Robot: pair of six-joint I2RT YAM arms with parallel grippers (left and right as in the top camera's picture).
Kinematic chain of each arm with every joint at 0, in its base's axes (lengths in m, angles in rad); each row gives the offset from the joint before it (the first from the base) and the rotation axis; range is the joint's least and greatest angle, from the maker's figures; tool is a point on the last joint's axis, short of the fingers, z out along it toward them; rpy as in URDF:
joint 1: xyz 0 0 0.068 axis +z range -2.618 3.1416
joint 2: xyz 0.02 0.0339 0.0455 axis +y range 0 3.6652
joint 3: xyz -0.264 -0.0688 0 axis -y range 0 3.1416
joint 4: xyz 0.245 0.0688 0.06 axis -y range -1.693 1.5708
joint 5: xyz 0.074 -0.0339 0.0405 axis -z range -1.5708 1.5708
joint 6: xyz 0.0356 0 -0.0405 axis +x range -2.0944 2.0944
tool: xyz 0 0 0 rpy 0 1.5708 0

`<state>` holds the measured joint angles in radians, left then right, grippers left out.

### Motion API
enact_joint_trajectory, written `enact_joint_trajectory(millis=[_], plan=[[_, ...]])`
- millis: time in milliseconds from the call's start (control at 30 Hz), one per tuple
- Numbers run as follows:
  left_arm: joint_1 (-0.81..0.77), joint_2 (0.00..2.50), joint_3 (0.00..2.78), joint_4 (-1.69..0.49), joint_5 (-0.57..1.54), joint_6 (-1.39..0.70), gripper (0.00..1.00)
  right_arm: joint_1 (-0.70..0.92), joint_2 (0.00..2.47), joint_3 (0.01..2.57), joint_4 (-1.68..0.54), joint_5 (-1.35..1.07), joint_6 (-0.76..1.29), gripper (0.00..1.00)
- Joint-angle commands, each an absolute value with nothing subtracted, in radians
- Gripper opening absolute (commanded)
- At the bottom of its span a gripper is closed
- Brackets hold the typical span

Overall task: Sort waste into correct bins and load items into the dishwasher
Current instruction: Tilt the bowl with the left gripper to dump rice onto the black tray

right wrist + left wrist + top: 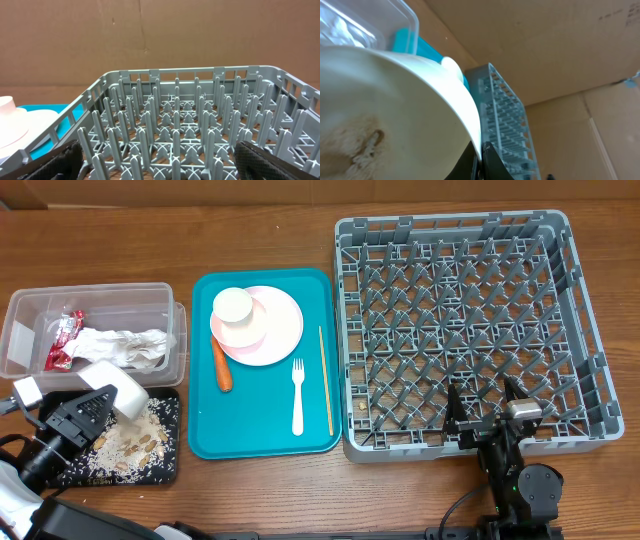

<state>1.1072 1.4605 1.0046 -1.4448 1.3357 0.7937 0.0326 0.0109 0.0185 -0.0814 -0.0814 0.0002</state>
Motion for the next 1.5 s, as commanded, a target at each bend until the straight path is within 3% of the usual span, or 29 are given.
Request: enact_joint_trajectory(millis=[0, 333, 400, 500, 700, 900, 1067, 1167, 1233, 1300, 1367, 1467], plan=[[1.114, 1.453, 1.000, -1.440, 1.369, 0.789, 0.04, 0.029, 0.003, 0.008, -0.077, -0.080, 0.005, 1.00], [1.115, 1.453, 0.989, -1.458, 1.382, 0.783, 0.04, 0.029, 0.003, 0.008, -0.077, -0.080, 0.005, 1.00], [1.115, 1.453, 0.989, -1.470, 1.397, 0.859, 0.04, 0.029, 0.003, 0.008, -0.077, -0.080, 0.005, 1.00], [1.115, 1.454, 0.989, -1.435, 1.361, 0.743, 0.04, 0.029, 0.003, 0.008, -0.077, -0.080, 0.005, 1.00], [1.115, 1.456, 0.989, -1.373, 1.350, 0.706, 0.04, 0.029, 0.003, 0.008, -0.077, -0.080, 0.005, 1.00], [1.114, 1.457, 0.989, -1.500, 1.386, 0.902, 0.04, 0.029, 0.003, 0.008, -0.077, -0.080, 0.005, 1.00], [1.112, 1.459, 0.989, -1.459, 1.362, 0.775, 0.04, 0.029, 0.003, 0.008, -0.077, -0.080, 0.005, 1.00], [1.112, 1.459, 0.989, -1.456, 1.384, 0.891, 0.04, 0.028, 0.003, 0.008, -0.077, -0.080, 0.005, 1.00], [1.113, 1.464, 0.989, -1.464, 1.383, 0.783, 0.04, 0.029, 0.003, 0.008, -0.077, -0.080, 0.005, 1.00], [1.113, 1.462, 0.989, -1.467, 1.399, 0.874, 0.04, 0.029, 0.003, 0.008, -0.077, -0.080, 0.005, 1.00], [1.113, 1.468, 0.989, -1.450, 1.386, 0.776, 0.04, 0.029, 0.003, 0.008, -0.077, -0.080, 0.005, 1.00], [1.113, 1.468, 0.989, -1.511, 1.436, 0.934, 0.04, 0.029, 0.003, 0.008, -0.077, -0.080, 0.005, 1.00]])
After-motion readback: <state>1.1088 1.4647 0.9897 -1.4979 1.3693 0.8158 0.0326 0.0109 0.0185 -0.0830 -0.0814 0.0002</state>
